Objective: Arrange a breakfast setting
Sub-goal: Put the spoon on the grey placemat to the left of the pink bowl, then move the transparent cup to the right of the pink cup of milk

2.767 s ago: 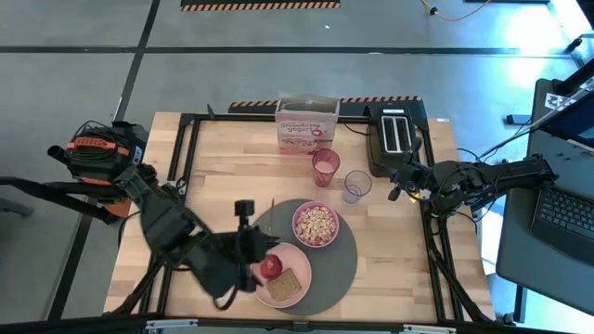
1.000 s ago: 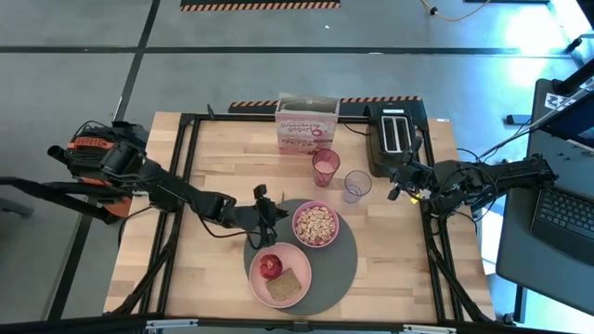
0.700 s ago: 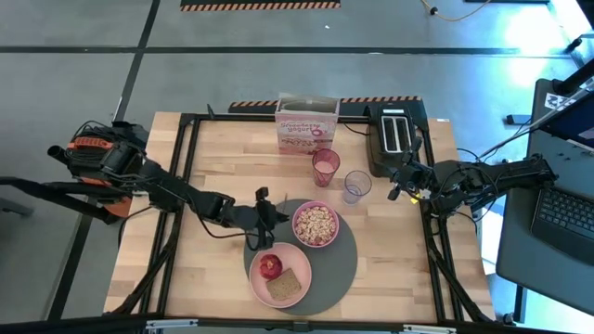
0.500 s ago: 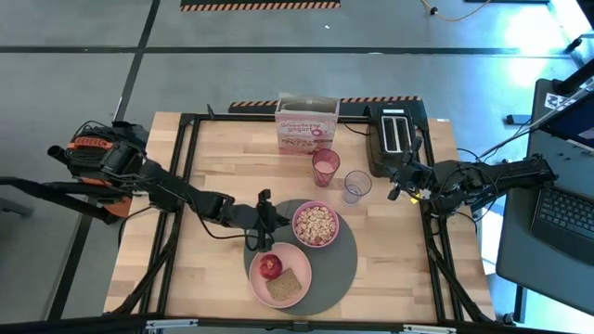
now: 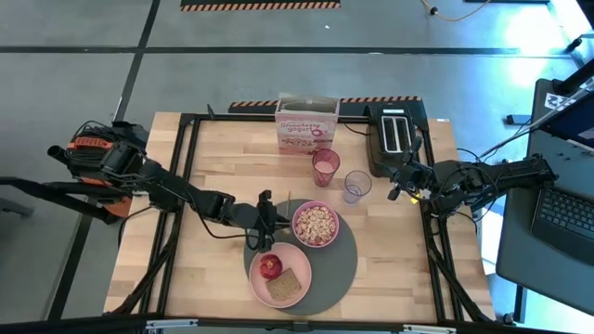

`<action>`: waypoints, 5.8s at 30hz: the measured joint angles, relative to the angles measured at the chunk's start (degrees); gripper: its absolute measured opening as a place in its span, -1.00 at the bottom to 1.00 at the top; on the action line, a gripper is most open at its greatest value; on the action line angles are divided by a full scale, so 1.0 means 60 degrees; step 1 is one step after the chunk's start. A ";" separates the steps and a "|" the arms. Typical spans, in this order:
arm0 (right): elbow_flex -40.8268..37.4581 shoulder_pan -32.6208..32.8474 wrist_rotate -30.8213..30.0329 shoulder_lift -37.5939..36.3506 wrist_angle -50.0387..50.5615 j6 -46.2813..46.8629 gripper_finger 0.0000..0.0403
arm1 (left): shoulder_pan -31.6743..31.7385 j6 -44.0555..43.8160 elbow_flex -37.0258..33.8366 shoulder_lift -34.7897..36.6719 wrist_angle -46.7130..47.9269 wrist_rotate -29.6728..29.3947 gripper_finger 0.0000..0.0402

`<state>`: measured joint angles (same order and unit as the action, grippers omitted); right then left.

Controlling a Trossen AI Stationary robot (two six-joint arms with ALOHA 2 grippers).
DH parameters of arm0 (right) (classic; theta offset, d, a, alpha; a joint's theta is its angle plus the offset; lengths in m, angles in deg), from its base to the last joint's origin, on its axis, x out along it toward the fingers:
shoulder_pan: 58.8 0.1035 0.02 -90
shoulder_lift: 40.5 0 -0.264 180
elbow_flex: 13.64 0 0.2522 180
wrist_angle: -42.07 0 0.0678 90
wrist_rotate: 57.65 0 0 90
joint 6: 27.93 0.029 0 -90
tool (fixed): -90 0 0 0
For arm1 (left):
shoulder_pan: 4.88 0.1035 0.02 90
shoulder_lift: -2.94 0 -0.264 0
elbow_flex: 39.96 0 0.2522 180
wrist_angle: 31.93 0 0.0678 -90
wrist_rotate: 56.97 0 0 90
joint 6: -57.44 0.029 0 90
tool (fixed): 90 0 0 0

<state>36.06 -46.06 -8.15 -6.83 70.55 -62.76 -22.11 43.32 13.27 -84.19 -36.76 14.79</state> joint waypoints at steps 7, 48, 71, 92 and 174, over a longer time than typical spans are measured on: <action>0.0000 -0.0001 0.0000 0.0000 -0.0003 0.0000 -0.49 | 0.0000 -0.0079 0.0000 0.0000 -0.0209 -0.0078 -0.73; 0.0004 -0.0011 0.0802 0.0652 -0.1059 -0.0275 -0.49 | 0.3857 0.1013 -0.2819 0.1985 -0.1640 0.3464 -0.76; 0.0004 -0.0015 0.0929 0.0852 -0.1278 -0.0499 -0.49 | 0.4998 0.1426 -0.1212 -0.1807 -0.1330 0.4691 -0.98; 0.0004 -0.0015 0.0916 0.0849 -0.1209 -0.0506 -0.49 | 0.4998 0.1810 -0.0408 -0.2539 -0.1058 0.4638 -0.98; -0.5920 -0.2551 0.8432 -0.5592 -0.3390 0.4017 -0.49 | 0.3859 0.1807 -0.6492 1.4419 0.2945 0.3393 -0.98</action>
<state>0.54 -61.37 42.45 -40.38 50.21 -38.66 1.04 54.16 -25.68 2.32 -19.09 35.15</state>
